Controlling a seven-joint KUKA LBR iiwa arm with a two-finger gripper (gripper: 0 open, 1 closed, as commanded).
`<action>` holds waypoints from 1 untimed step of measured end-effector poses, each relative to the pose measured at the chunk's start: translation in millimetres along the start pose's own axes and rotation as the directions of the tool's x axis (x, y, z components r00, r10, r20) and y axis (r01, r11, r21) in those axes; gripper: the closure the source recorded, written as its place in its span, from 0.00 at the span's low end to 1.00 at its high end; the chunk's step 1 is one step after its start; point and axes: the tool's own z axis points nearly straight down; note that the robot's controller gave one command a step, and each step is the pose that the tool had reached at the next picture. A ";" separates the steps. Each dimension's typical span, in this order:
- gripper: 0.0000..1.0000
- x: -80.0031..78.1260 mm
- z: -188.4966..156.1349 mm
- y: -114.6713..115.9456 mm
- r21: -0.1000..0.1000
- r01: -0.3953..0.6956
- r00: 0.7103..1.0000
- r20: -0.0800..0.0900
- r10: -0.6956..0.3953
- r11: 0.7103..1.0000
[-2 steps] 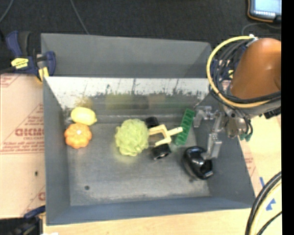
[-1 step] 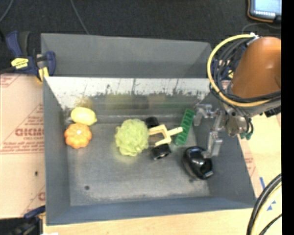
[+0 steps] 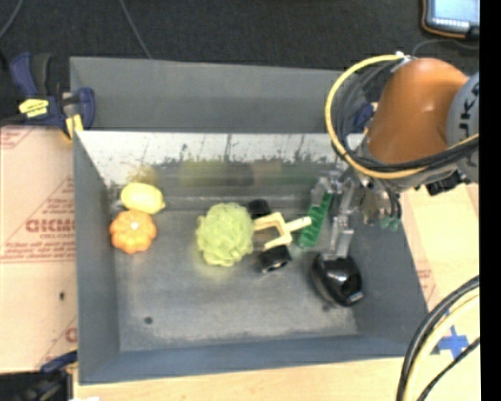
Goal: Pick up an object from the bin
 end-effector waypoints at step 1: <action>0.00 -16.2 40.8 16.7 0.000 0.000 1.000 0.001 0.000 1.000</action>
Offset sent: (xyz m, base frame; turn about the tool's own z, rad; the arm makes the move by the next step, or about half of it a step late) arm 0.0072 0.0373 -0.0784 0.1396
